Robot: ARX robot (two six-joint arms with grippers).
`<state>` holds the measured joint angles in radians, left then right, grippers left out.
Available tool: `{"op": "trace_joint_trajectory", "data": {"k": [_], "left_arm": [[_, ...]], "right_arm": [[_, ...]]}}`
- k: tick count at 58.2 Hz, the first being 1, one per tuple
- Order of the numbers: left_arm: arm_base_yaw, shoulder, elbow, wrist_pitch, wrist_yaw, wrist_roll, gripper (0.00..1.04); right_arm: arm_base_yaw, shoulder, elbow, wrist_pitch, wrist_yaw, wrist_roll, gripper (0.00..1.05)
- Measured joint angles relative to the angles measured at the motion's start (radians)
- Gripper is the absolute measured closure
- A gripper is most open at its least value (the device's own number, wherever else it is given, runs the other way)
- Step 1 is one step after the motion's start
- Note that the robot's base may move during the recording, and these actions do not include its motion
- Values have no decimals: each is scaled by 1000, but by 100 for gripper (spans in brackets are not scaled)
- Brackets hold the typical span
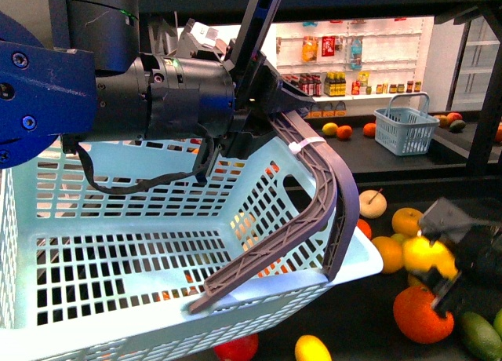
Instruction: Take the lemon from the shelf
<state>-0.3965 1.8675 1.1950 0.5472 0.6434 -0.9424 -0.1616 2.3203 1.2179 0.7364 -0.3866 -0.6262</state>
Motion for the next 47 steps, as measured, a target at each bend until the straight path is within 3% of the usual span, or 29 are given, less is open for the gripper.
{"op": "trace_joint_trajectory", "data": {"k": [12,26,47], "left_arm": [[0,0,0,0,-1,0,96],[0,0,0,0,0,0,96],[0,0,0,0,0,0,96]], "right_arm": [[29,-198,-24,-14,-50,165,40],[128,-338,-84,-48,-100,315,41],[285,-397,-197,-57,-106,369,41]]}}
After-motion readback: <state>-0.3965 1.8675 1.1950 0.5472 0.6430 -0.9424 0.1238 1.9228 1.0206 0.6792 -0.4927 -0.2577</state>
